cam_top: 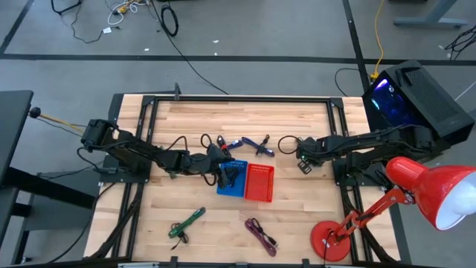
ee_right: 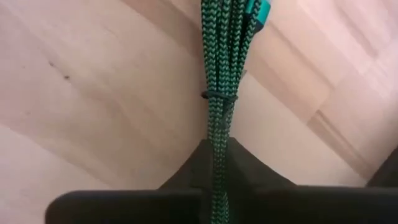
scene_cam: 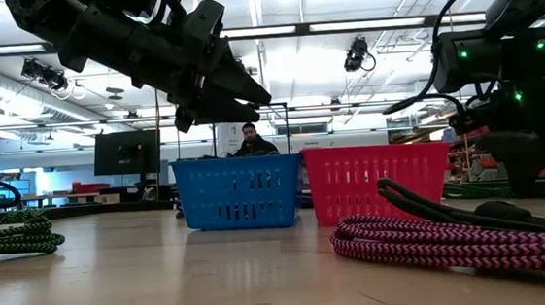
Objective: Pick & Place USB Port
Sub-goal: Put the black and green USB cable into the red basket
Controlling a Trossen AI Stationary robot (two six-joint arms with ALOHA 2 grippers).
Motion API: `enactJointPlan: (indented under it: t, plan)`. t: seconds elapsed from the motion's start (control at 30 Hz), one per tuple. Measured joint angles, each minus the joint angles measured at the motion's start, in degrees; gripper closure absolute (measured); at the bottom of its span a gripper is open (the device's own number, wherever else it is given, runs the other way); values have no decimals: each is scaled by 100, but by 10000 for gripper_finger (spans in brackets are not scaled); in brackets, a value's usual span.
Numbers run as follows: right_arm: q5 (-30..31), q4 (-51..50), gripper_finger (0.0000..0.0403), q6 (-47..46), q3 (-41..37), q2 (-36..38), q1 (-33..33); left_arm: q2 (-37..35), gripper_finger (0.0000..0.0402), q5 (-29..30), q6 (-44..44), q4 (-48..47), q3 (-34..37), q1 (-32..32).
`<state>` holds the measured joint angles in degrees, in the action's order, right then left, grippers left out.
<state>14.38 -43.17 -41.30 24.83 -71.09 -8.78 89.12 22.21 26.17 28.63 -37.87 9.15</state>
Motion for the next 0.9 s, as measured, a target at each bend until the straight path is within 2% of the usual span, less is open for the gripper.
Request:
enactJointPlan:
  t: [0.2, 0.43, 0.57, 0.7, 0.8, 0.9]
  plan:
    - [-14, 138, 395, 239, 392, -61, -13, 1, 191, 1, 1, 2, 0, 0]
    - [-439, 823, 397, 1316, 1802, -33, 21, 2, 191, 25, -7, -18, 0, 0]
    - [-562, 1065, 398, 1604, 2518, -22, 306, 2, 191, 71, -37, -108, 2, 0]
    - [-942, 1885, 398, 1608, 2845, -11, 848, 2, 191, 213, -50, -262, 2, -1]
    - [-658, 2226, 398, 1234, 2842, -17, 1508, 2, 191, 261, -50, -399, 2, -13]
    - [285, 2885, 398, 815, 2759, -17, 2384, 2, 191, 259, -45, -477, 2, -35]
